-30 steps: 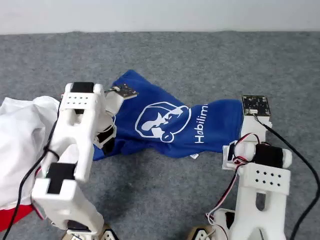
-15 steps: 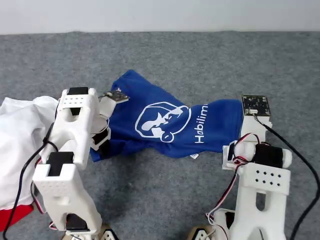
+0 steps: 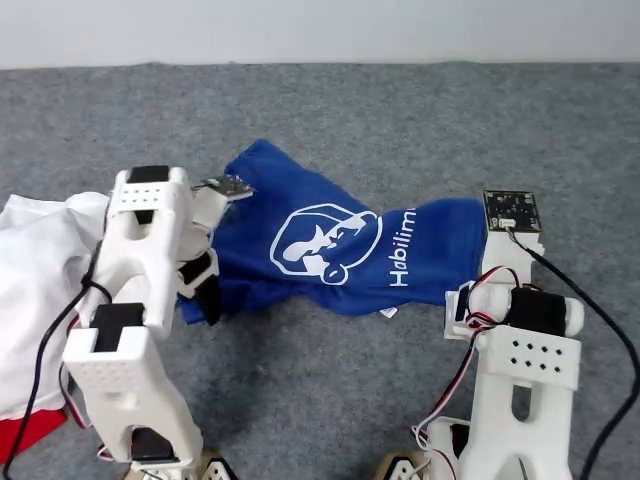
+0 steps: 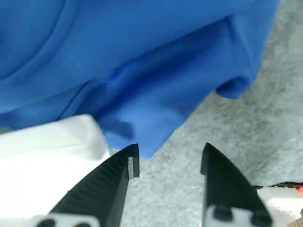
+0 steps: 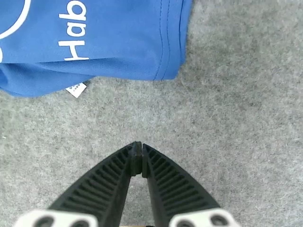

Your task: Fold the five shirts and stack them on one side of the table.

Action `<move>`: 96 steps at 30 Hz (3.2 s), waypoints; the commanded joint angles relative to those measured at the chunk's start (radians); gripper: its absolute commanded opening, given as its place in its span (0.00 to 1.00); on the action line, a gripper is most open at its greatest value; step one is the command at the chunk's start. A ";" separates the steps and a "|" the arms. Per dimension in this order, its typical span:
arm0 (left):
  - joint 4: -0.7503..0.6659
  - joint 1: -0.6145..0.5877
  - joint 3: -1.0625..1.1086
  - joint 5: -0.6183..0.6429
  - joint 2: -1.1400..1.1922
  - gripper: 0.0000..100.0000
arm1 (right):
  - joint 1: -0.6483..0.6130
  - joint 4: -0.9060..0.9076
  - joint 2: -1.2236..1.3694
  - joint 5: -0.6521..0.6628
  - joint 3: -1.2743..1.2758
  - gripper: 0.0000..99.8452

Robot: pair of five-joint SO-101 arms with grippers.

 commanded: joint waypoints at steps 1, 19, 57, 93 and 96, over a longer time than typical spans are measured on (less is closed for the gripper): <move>-0.003 -0.025 -0.042 -0.008 0.002 0.24 | 0.010 0.005 0.002 0.012 -0.051 0.01; -0.084 0.061 -0.065 -0.005 0.175 0.01 | 0.008 -0.002 -0.004 0.012 -0.051 0.01; 0.071 -0.104 0.418 0.028 -1.079 0.01 | -0.262 -0.550 0.349 0.322 0.069 0.01; 0.057 -0.106 0.536 0.072 -1.249 0.01 | -0.355 0.068 1.319 0.330 -1.370 0.01; 0.055 -0.106 0.536 0.072 -1.247 0.01 | -0.364 0.229 1.307 0.417 -1.373 0.01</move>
